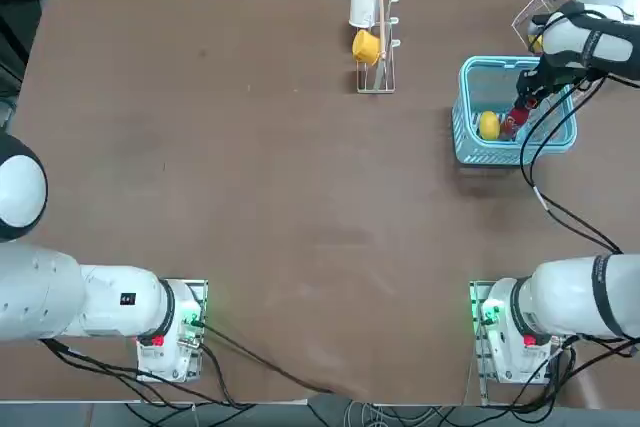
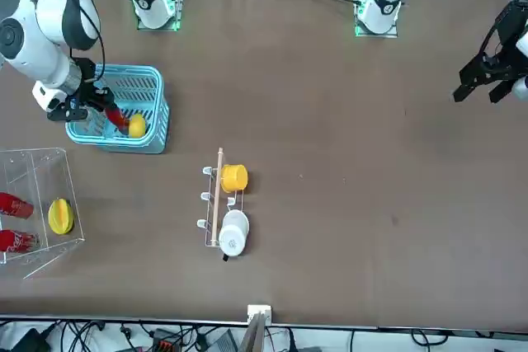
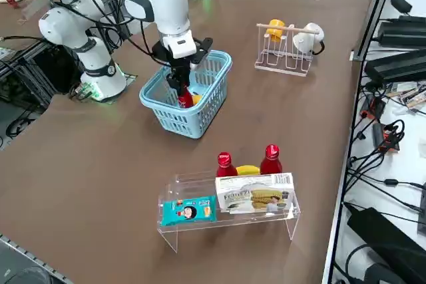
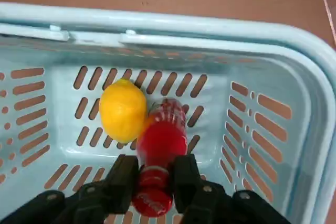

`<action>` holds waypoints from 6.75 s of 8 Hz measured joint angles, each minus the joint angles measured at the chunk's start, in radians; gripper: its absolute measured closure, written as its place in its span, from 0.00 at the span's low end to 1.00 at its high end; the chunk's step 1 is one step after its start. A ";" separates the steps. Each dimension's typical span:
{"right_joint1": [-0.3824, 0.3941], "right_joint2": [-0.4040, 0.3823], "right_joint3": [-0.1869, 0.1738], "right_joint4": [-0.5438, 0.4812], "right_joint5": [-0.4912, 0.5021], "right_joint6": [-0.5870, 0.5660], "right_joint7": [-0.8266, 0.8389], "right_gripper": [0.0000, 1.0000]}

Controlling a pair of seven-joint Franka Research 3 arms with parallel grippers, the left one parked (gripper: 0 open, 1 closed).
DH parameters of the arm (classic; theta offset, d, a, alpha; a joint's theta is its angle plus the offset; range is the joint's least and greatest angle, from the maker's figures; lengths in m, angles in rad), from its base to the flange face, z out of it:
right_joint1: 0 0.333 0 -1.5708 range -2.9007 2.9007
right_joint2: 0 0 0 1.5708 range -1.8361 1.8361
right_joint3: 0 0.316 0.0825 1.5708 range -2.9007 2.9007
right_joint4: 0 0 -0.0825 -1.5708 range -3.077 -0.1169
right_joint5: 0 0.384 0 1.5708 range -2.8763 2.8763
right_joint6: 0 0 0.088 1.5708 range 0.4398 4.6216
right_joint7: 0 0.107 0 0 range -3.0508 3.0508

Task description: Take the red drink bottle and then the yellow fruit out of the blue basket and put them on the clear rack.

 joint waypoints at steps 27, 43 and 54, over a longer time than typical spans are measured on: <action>-0.259 0.421 -0.026 0.906 -0.192 -0.277 -0.913 0.63; -0.344 0.484 -0.026 0.912 -0.101 -0.238 -0.978 0.63; -0.353 0.513 -0.026 0.967 -0.059 -0.263 -0.977 0.01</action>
